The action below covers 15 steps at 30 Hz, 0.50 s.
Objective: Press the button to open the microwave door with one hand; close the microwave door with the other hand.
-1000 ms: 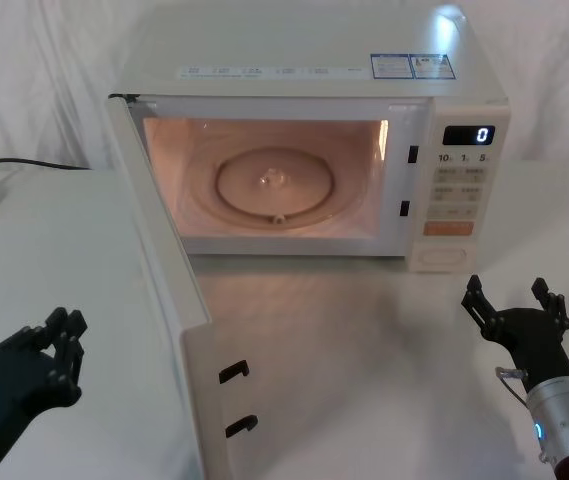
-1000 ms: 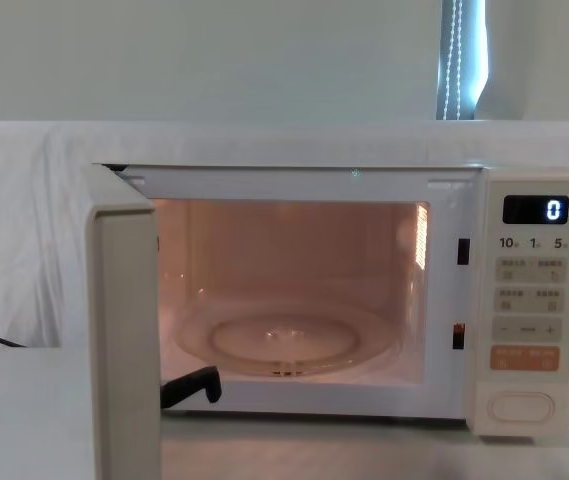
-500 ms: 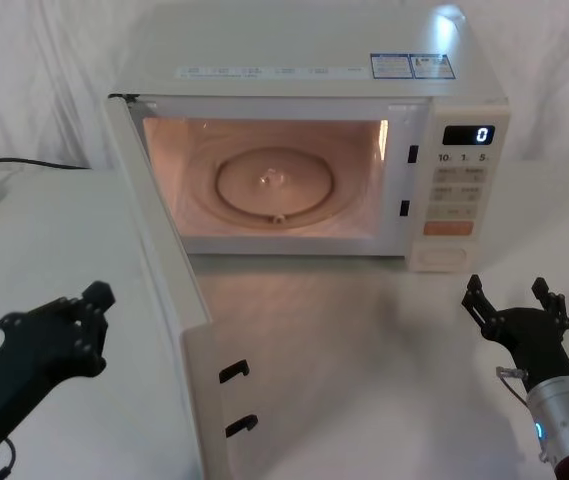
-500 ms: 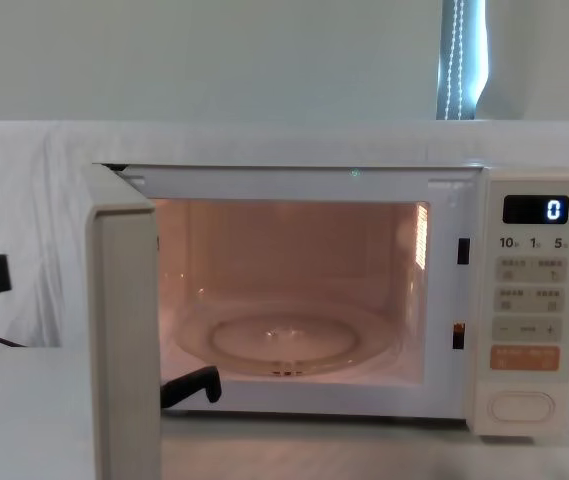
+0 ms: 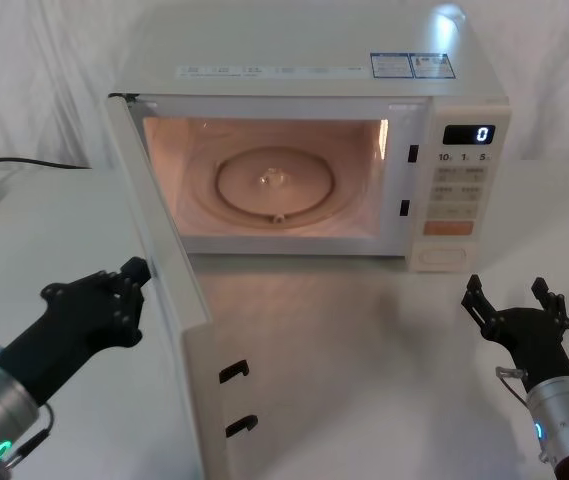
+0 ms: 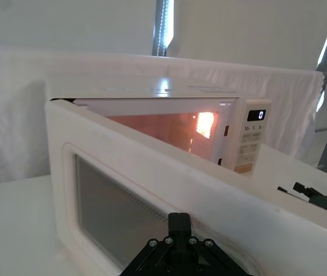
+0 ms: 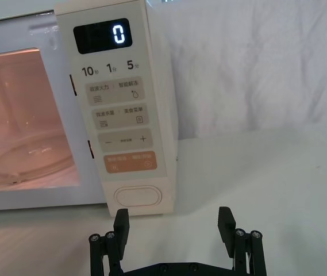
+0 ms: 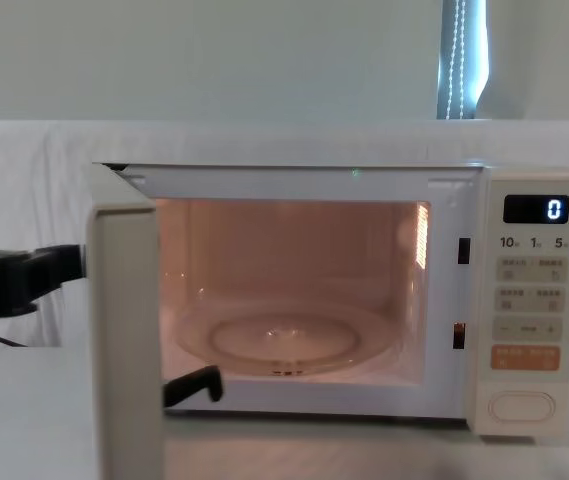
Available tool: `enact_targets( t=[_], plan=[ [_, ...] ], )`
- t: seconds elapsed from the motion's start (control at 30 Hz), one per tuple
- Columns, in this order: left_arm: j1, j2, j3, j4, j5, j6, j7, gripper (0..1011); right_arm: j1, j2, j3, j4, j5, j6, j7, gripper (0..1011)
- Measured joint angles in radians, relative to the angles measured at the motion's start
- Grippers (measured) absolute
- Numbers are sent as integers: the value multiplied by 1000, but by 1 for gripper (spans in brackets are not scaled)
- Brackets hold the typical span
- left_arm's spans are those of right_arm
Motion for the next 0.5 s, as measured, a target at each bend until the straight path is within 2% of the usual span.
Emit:
enact_targets(
  t=[0.1,0.5],
  plan=[
    [-44,0,35,24,3,1,8,0,0,0,0,0,0,0,0,1002],
    [-168,-12,128,88,13,5,44,0,0,0,0,0,0,0,0,1002]
  ],
)
